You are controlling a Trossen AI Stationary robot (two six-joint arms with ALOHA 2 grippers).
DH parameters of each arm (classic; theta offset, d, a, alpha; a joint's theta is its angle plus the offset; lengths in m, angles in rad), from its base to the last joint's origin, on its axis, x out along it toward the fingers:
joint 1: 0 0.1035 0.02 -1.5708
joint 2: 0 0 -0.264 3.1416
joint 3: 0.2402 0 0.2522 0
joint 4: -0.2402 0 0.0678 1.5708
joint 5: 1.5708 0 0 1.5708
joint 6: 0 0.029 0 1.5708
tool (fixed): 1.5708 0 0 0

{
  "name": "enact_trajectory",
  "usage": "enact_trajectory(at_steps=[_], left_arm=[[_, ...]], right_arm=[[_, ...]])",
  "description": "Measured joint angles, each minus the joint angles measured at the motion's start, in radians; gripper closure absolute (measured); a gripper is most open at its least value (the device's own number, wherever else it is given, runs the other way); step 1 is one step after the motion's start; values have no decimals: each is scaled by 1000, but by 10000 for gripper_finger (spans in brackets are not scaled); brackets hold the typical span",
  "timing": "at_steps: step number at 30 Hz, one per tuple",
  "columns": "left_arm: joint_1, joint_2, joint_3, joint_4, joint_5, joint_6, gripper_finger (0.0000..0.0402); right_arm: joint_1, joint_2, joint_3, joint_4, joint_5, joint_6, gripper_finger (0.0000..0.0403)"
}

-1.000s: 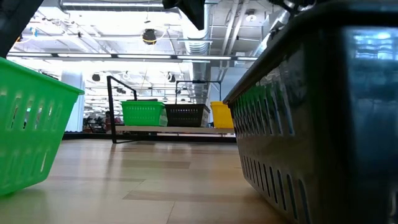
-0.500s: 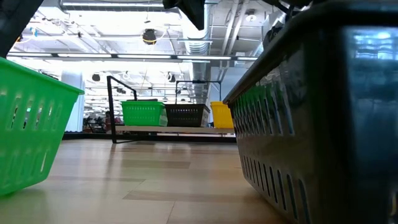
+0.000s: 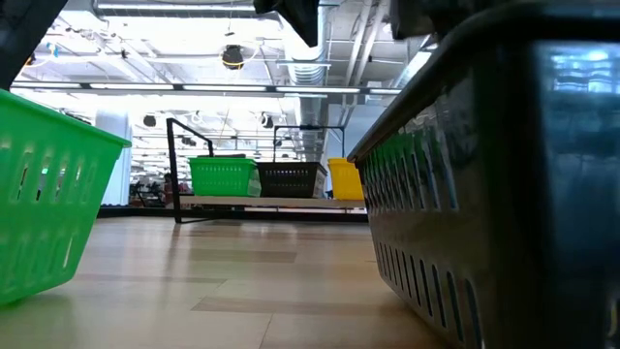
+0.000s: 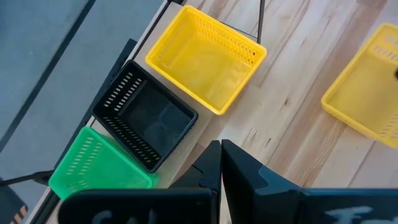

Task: Stack baskets on shelf by color
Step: Stack the yellow basket on top of the yellow basket on the shelf

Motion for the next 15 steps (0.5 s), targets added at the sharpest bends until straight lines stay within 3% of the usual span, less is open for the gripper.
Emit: enact_trajectory(at_steps=[8, 15], left_arm=[[-2, 0, 0, -13, 1, -1, 401], [-4, 0, 0, -11, 29, -7, 401]], right_arm=[[-20, -35, 217, -429, 130, -3, 290], [-10, -238, 249, -690, 259, 192, 290]])
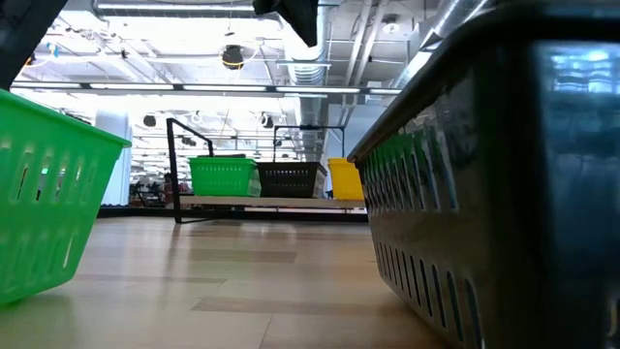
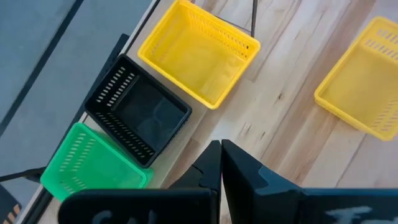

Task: Stack baskets on shelf by color
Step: Stack the yellow basket on top of the yellow basket on the shelf

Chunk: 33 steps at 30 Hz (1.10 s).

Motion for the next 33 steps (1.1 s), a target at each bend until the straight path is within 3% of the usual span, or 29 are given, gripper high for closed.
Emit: enact_trajectory(at_steps=[6, 16, 25, 33], left_arm=[[0, 10, -8, 49, 20, -20, 401], [-33, 9, -221, 516, 157, 13, 402], [-41, 9, -419, 821, 254, 30, 401], [-77, 36, -438, 855, 260, 118, 354]], right_arm=[[49, -256, -3, -25, 105, 201, 290], [142, -570, -3, -2, 217, 297, 290], [149, -677, -4, 149, 218, 92, 290], [149, -680, -4, 212, 214, -37, 290]])
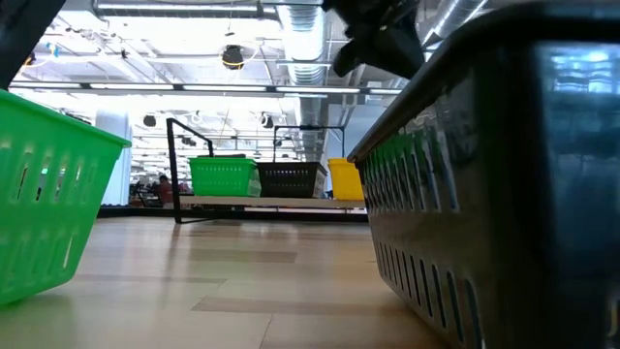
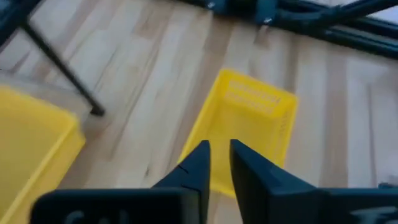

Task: Stack baskets on shelf by color
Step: Stack the yellow basket on top of the yellow basket on the shelf

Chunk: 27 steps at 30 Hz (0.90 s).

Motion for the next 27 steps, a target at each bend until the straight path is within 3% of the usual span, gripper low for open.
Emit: enact_trajectory(at_steps=[8, 19, 22, 27], left_arm=[[-19, 73, 0, -1, -10, 126, 285], [-3, 140, 4, -51, -24, 153, 276], [-6, 147, 3, -68, 19, 47, 276], [-2, 149, 3, -163, 75, -359, 276]], right_arm=[[0, 0, 0, 1, -3, -5, 290], [0, 0, 0, 29, -3, 1, 290], [0, 1, 0, 31, -3, 2, 290], [0, 0, 0, 31, -3, 4, 290]])
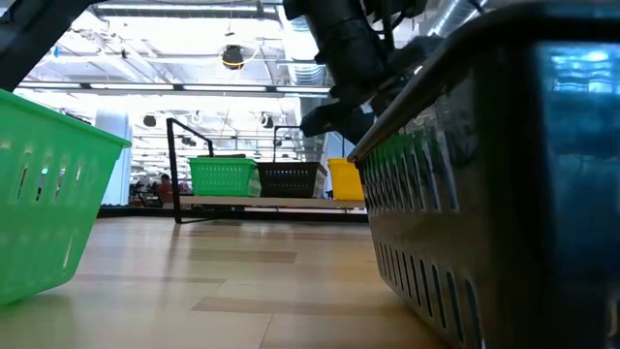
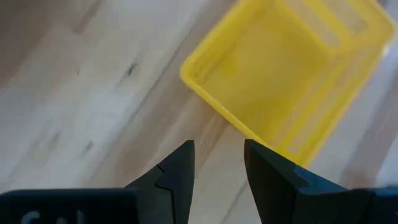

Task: Stack baskets on shelf by color
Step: Stack the yellow basket on top of the yellow basket on the shelf

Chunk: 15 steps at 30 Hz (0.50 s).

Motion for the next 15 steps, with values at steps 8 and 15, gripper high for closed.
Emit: enact_trajectory(at_steps=[8, 15], left_arm=[[5, 2, 0, 83, -6, -356, 276], [1, 5, 0, 103, -13, -430, 276]], right_arm=[[0, 0, 0, -5, -4, -42, 290], [0, 0, 0, -12, -39, -73, 290]])
